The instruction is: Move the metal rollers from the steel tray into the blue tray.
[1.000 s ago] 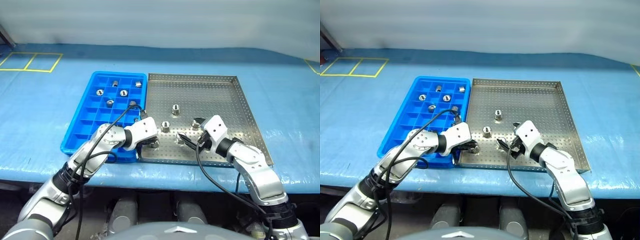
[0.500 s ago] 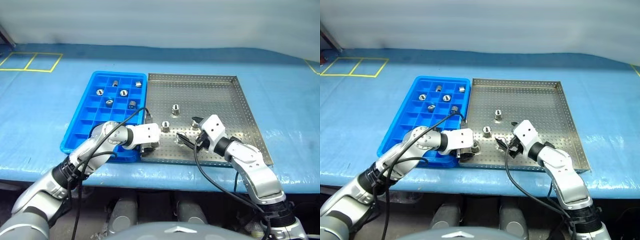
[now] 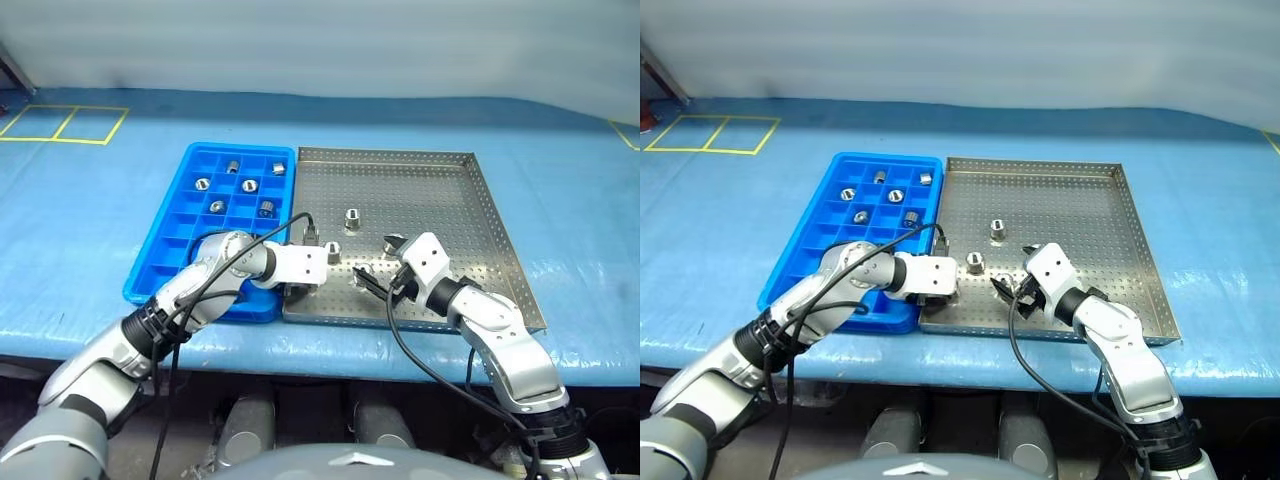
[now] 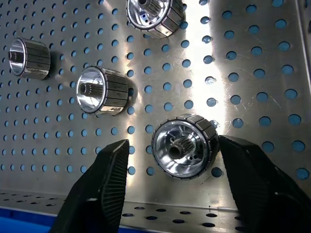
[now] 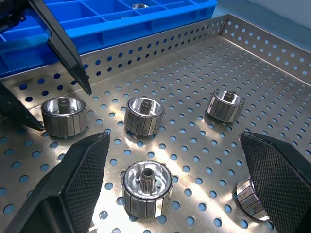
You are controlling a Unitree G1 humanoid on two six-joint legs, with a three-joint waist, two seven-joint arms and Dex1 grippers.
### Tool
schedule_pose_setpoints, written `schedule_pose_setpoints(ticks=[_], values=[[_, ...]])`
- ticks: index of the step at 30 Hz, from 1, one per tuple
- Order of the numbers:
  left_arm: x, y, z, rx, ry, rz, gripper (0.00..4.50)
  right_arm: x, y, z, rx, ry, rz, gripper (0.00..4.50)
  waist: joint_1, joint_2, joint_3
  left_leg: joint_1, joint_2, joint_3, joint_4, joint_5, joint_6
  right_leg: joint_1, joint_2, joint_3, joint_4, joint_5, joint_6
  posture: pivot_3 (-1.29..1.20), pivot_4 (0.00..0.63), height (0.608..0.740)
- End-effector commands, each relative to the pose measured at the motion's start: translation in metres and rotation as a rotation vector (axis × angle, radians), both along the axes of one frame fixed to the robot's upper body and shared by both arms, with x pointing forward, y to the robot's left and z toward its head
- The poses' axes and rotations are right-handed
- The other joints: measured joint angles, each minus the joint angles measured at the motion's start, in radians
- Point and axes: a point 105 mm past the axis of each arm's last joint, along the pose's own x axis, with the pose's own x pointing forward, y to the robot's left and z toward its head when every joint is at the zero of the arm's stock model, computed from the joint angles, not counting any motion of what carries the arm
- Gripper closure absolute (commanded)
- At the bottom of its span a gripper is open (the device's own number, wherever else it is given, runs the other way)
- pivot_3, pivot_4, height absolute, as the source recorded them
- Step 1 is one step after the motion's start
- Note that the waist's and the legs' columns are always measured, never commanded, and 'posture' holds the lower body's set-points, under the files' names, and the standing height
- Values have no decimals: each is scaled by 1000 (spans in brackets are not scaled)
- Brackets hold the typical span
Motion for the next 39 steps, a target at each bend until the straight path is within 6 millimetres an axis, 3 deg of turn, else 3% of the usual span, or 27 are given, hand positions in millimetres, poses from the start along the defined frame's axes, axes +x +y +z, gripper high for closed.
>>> schedule_pose_setpoints(ticks=[1, 3, 4, 8, 21, 24, 28, 39], values=[[-3, 3, -13, 29, 33, 5, 2876, 1, 0, 14, 8, -62, 2, 0, -1, 0, 0, 0, 0, 0, 0, 0, 0, 0, 0, 0, 0, 0, 0, 124, 150, 740], [-3, 2, -12, 20, 38, 3, 3527, 3, 0, 15, 8, -65, 1, 0, -5, 0, 0, 0, 0, 0, -1, 0, 0, 0, 0, 0, 0, 0, 0, 129, 150, 740], [-3, 1, -12, 16, 40, 4, 3527, 3, 0, 15, 7, -66, 1, 0, -5, 0, 0, 0, 0, 0, -1, 0, 0, 0, 0, 0, 0, 0, 0, 129, 150, 740], [-3, 1, -11, -3, 45, 16, 4480, 5, 1, 15, 7, -68, 2, 0, -4, 0, 0, -1, -1, 0, -3, -1, 2, -1, 0, 0, 0, 0, 0, 132, 150, 740], [7, -9, 6, -121, 18, 54, 4480, 6, 2, 13, 9, -66, 7, 0, -2, -1, 0, -1, -1, 0, -2, -1, 2, -1, 0, 0, -1, 0, 0, 141, 150, 740], [7, -10, 2, -106, 20, 52, 3967, 6, 3, 13, 9, -67, 8, 0, 1, -1, 0, -1, -1, -1, -2, -1, 2, -1, 0, 0, -1, 0, 0, 141, 150, 740], [13, -10, -4, -78, 26, 113, 2634, 7, 3, 13, 8, -68, 9, 0, 3, 0, 0, -1, -1, -1, -1, -1, 2, 0, 0, 0, 0, 0, 0, 131, 150, 740], [21, -12, -8, -46, 8, 168, 2634, 6, 2, 12, 6, -70, -1, 0, -9, -1, 0, -1, -1, -1, -1, -1, 2, 0, 0, 0, 0, 0, 0, 120, 150, 740]])
